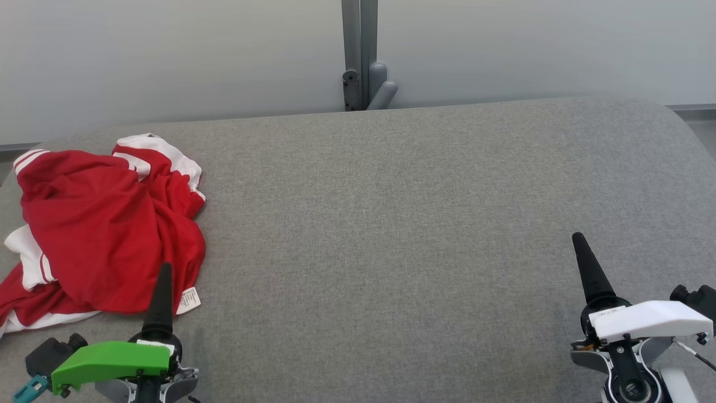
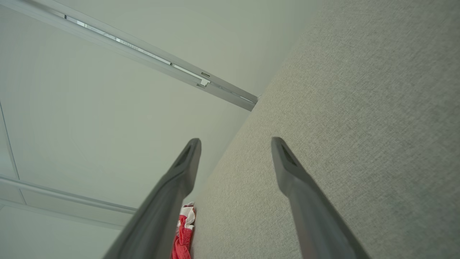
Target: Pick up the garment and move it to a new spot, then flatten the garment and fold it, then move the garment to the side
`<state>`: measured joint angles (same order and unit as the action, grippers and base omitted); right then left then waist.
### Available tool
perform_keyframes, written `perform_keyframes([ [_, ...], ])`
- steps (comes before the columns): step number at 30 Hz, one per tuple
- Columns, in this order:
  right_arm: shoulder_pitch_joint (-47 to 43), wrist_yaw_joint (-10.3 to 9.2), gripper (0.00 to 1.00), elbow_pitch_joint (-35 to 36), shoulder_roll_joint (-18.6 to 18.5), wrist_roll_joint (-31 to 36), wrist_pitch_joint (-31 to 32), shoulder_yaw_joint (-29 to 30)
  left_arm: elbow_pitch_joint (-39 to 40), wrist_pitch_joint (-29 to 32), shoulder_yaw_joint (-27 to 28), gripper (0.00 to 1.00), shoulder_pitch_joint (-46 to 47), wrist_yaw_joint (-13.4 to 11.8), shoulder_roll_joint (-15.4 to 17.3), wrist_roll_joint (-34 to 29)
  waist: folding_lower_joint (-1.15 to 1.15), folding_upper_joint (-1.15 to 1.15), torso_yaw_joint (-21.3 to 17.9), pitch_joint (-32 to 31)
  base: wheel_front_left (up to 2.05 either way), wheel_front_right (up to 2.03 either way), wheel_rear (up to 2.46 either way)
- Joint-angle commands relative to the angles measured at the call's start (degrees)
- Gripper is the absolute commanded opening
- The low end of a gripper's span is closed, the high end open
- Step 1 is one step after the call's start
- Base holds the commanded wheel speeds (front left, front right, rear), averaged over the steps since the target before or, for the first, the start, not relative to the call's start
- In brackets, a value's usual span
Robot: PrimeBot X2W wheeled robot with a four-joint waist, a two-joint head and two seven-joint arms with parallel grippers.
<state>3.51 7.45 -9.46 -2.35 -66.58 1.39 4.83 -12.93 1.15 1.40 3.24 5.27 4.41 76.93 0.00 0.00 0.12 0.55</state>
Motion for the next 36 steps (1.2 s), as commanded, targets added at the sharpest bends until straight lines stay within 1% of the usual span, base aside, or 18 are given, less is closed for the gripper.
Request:
perform_keyframes([
  [1,0.27,0.02,1.00,1.64,-0.33,4.24,-0.80,-0.23,1.26,-0.72,-0.37,1.00,0.99,-0.20,0.66,-3.44,0.00,0.00,0.02,0.05,0.00,0.00,0.00],
  [7,-0.08,0.02,1.00,2.48,-0.36,11.76,-2.21,-0.55,1.69,-2.12,-0.40,1.00,0.32,0.27,0.44,-11.01,0.00,0.00,0.12,0.22,0.00,0.00,0.00],
  [8,-0.08,0.02,1.00,2.48,-0.36,11.76,-2.21,-0.55,1.69,-2.12,-0.40,1.00,0.32,0.27,0.44,-11.01,0.00,0.00,0.12,0.22,0.00,0.00,0.00],
  [20,-0.85,0.03,1.00,3.67,-0.42,24.39,-4.80,-1.10,2.98,-4.65,-0.01,1.00,-0.86,1.49,-0.11,-23.54,0.00,0.00,0.28,0.42,0.00,0.00,0.00],
  [28,-1.30,0.03,1.00,4.08,-0.45,31.59,-6.35,-1.23,3.28,-6.17,0.06,1.00,-1.73,1.97,0.28,-30.16,0.00,0.00,0.34,0.45,0.00,0.00,0.00],
  [36,-1.80,0.03,1.00,4.18,-0.48,36.91,-7.80,-1.04,2.85,-7.60,-0.19,1.00,-2.35,2.18,0.76,-35.51,0.00,0.00,0.48,0.51,0.00,0.00,0.00],
])
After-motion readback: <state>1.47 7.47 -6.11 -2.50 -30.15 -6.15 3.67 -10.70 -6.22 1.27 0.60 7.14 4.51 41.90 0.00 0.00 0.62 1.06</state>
